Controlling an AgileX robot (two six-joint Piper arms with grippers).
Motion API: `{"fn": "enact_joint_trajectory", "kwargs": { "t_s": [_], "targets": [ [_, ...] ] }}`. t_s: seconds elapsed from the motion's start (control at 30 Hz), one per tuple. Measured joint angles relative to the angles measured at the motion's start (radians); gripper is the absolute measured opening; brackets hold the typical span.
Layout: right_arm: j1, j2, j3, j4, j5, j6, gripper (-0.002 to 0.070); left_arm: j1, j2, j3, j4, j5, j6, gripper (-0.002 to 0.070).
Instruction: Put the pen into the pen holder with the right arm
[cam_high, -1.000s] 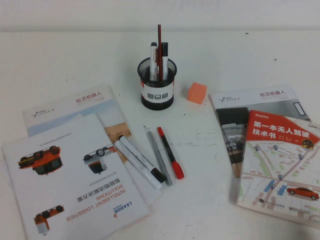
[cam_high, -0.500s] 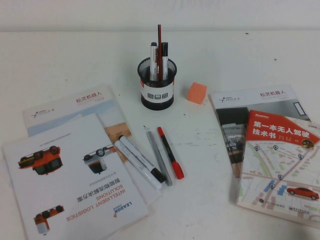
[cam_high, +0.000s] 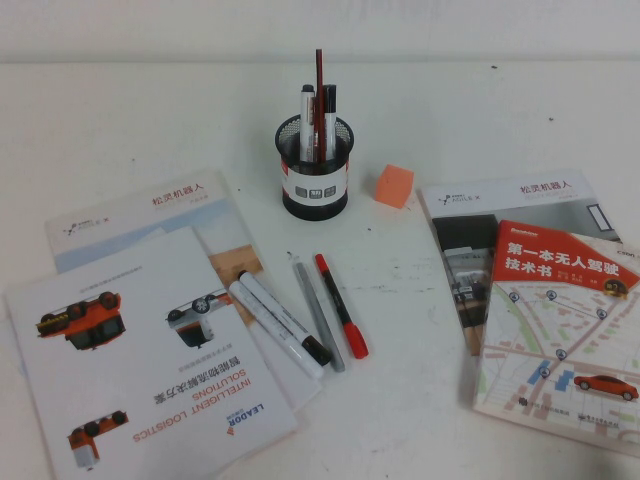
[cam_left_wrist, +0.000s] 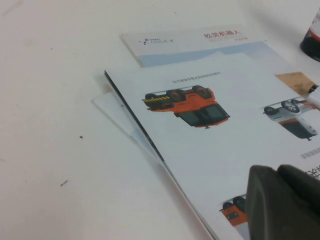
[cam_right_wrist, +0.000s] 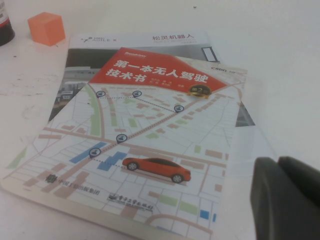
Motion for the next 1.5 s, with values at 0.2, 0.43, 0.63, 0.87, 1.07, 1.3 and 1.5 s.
{"fn": "enact_joint_trajectory", "kwargs": {
  "t_s": [0.2, 0.43, 0.63, 0.87, 1.07, 1.3, 1.5],
  "targets": [
    [0.000, 0.000, 0.000, 0.000, 0.000, 0.000, -0.0020, 0.000, 0.000, 0.000, 0.000, 0.000, 0.000, -0.0003],
    [0.000, 0.000, 0.000, 0.006, 0.000, 0.000, -0.0020, 0.048, 0.000, 0.000, 0.000, 0.000, 0.000, -0.0003],
    [0.000, 0.000, 0.000, 0.008, 0.000, 0.000, -0.0020, 0.052, 0.000, 0.000, 0.000, 0.000, 0.000, -0.0002],
    [0.000, 0.000, 0.000, 0.057, -0.006, 0.000, -0.0020, 0.052, 0.000, 0.000, 0.000, 0.000, 0.000, -0.0003],
    [0.000, 0.000, 0.002, 0.542, -0.081, 0.002, -0.0020, 0.052, 0.000, 0.000, 0.000, 0.000, 0.000, -0.0003],
    [0.000, 0.000, 0.002, 1.012, -0.132, 0.002, -0.0020, 0.052, 0.000, 0.000, 0.000, 0.000, 0.000, -0.0003],
    [0.000, 0.000, 0.002, 1.074, -0.211, 0.002, -0.0020, 0.052, 0.000, 0.000, 0.000, 0.000, 0.000, -0.0003]
  ]
}}
